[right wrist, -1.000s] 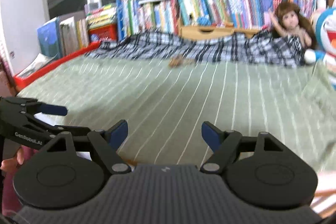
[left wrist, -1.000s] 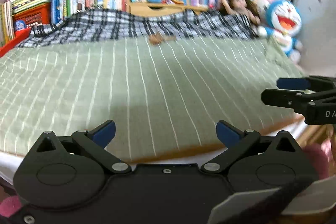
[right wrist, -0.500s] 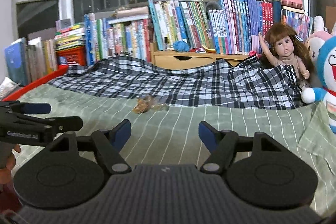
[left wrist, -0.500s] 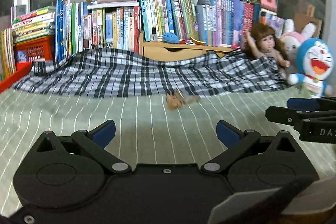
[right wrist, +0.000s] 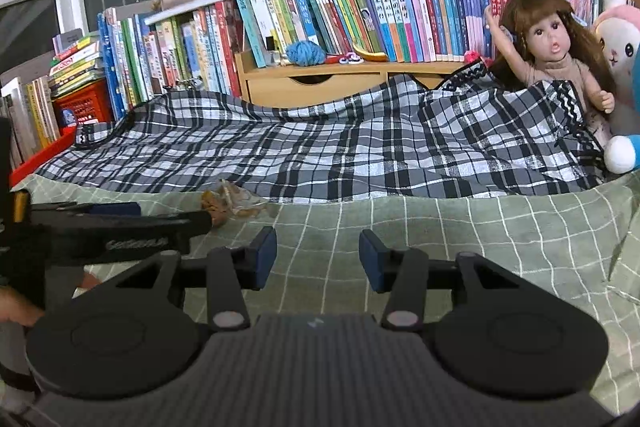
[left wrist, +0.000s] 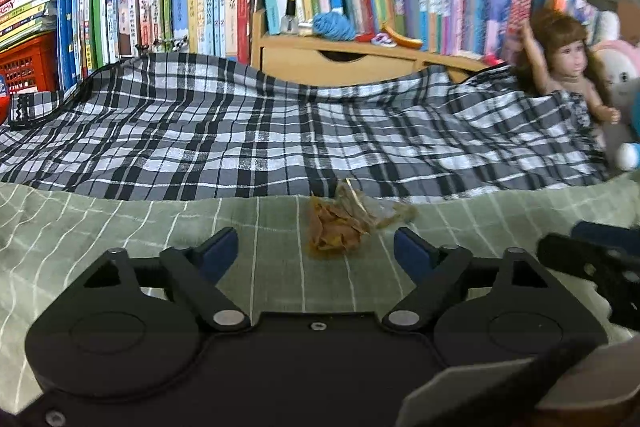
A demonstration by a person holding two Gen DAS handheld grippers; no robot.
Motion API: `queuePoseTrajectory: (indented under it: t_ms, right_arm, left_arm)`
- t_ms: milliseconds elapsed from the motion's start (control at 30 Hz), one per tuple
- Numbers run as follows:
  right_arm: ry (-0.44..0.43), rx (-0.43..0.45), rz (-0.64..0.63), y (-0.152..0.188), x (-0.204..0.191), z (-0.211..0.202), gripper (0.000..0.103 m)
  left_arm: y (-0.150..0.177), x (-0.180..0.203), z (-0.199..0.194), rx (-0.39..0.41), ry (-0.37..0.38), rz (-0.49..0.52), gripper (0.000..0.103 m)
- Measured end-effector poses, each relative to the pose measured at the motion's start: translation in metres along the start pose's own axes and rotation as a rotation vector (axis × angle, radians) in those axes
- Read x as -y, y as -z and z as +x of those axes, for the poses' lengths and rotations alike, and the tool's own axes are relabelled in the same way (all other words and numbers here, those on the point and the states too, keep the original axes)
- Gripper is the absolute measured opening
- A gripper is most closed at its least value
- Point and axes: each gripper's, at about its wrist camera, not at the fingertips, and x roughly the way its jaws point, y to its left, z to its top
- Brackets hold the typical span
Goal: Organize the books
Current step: 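Grasp the brown crumpled wrapper with the left tool while the right tool grasps a small wrapper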
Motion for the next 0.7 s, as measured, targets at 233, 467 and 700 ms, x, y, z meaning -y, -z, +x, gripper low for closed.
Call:
queuePoseTrajectory:
  t_ms: [233,467,700]
  right_arm:
    - [-0.022,-0.015,-0.023,-0.008,0.0,0.023,0.055]
    - [-0.047,-0.025,-0.043,-0.021,-0.02,0.06,0.073]
    - [-0.061,-0.076,-0.057,-0.03,-0.045,0.1,0.073]
  left_arm:
    - [-0.003,-0.008,0.019,-0.031,0.025,-0.069,0.03]
    - [-0.01,-0.026,-0.008,0.077,-0.011,-0.104,0.017]
    - [-0.015,-0.053,-0.008,0.037,-0.013,-0.172,0.016]
